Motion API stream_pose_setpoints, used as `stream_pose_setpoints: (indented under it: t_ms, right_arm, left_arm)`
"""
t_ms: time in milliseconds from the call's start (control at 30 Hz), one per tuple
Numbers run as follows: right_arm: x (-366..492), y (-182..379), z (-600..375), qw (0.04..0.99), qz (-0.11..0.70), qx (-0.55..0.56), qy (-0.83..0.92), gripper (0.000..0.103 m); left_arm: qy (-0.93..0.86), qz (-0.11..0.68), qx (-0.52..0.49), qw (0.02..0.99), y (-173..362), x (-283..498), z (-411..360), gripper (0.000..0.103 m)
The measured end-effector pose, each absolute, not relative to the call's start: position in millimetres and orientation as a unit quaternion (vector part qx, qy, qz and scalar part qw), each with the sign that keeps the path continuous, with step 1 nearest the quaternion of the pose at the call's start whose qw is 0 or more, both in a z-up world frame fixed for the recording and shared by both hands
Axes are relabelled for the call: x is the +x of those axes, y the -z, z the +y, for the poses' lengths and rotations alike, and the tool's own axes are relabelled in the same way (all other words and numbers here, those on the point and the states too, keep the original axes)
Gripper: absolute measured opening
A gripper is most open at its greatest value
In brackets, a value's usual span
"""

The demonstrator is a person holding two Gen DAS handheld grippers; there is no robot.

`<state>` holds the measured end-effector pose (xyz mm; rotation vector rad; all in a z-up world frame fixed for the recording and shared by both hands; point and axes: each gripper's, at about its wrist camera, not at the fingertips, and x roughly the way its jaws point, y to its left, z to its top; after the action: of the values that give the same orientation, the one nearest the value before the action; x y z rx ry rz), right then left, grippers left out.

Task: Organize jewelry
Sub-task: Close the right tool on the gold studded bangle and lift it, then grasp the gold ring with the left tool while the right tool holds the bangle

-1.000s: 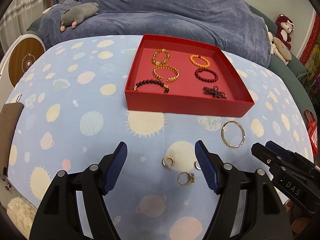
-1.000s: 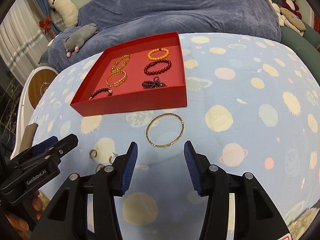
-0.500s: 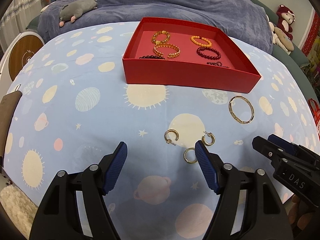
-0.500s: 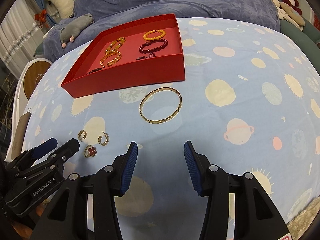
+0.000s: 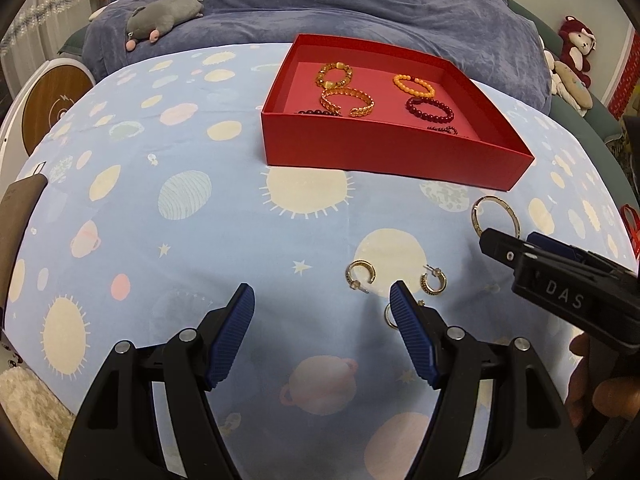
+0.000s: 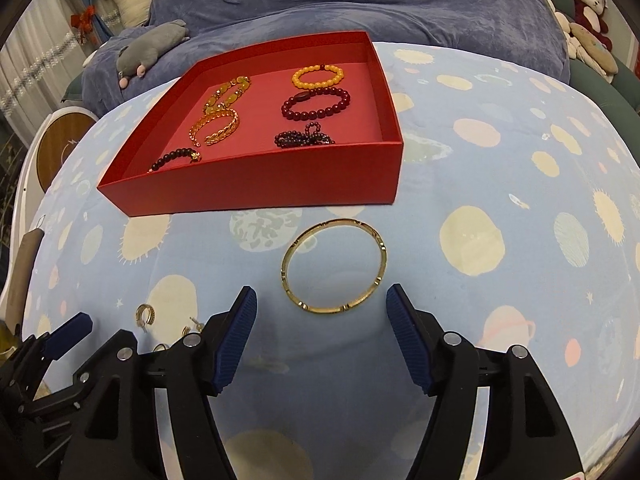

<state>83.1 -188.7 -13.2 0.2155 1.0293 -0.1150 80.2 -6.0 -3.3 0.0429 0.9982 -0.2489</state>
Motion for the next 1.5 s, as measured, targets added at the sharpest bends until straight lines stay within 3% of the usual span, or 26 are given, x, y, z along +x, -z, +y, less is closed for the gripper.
stream_pose_setpoints:
  t_ms: [500,633,1333,1500]
  right_arm:
    - [102.6,21.0,-179.4,0.869,0.488,0.046,0.069,0.064]
    - [99.7,20.0,-181.8,0.87,0.485,0.05,0.071,0.055]
    - [34.0,9.5,-200.3,0.86,0.491,0.112,0.075,0.055]
    - [29.2,10.3,-198.8,0.858,0.494,0.119,0.072,0.055]
  left_arm:
    - [0.117,0.485,0.017,0.867,9.7,77.7,-2.6,0.067]
    - [0.119,0.486,0.018,0.866,9.6,77.3,-3.3,0.067]
    - [0.154,0.488,0.011,0.859,7.8,62.7,-20.8,0.067]
    - [0.157,0.487,0.014,0.859,10.0,63.2,-25.7,0.061]
